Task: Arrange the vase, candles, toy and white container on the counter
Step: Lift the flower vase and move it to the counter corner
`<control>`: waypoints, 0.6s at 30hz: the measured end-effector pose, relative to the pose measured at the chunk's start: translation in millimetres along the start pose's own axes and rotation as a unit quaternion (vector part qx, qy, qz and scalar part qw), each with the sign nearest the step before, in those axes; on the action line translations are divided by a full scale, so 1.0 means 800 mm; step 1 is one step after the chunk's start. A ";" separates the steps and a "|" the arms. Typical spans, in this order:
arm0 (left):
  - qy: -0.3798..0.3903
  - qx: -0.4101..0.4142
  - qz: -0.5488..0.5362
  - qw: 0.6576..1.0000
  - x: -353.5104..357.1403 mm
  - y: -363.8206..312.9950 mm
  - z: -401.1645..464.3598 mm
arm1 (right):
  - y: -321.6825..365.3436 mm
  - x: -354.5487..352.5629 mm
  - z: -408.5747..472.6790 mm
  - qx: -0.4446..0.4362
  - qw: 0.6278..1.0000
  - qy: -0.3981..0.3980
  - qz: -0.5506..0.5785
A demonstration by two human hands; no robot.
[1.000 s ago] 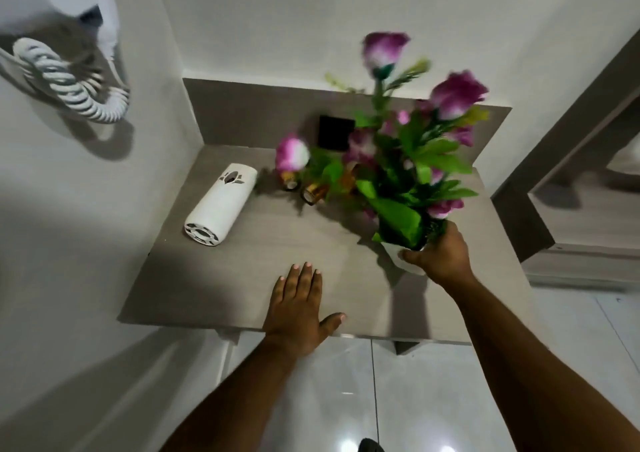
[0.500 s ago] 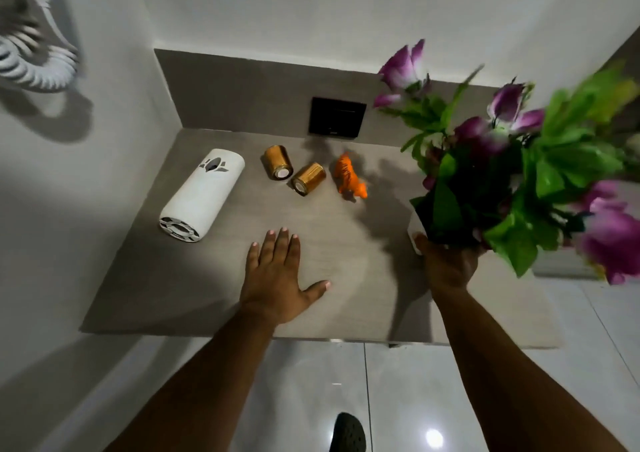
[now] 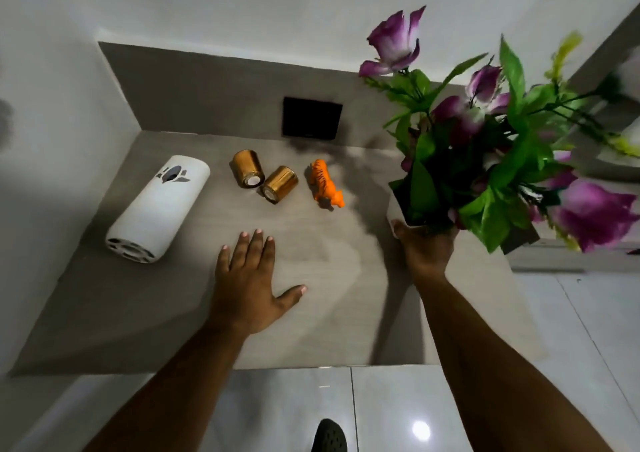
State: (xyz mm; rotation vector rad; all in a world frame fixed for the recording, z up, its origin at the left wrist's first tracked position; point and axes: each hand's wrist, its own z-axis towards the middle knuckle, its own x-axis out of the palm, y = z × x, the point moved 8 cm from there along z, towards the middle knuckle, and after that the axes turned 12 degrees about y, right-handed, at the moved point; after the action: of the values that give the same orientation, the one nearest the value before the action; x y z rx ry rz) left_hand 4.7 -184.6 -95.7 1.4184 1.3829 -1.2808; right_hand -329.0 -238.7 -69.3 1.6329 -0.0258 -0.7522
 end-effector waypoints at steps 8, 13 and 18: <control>0.009 -0.008 0.000 1.000 -0.005 -0.003 0.019 | -0.007 -0.017 0.068 0.031 0.998 -0.022 0.058; 0.004 -0.009 0.014 1.000 -0.009 -0.006 0.025 | -0.015 -0.024 0.117 0.039 0.998 -0.027 0.037; 0.002 -0.009 0.006 1.000 -0.009 -0.009 0.026 | -0.016 -0.024 0.158 0.020 0.998 -0.041 0.045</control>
State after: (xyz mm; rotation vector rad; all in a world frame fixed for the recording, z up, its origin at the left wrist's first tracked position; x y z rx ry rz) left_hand -4.7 -205.7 -92.3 1.4160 1.3845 -1.2551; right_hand -410.0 -338.4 -73.5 1.6271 -0.1732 -0.7523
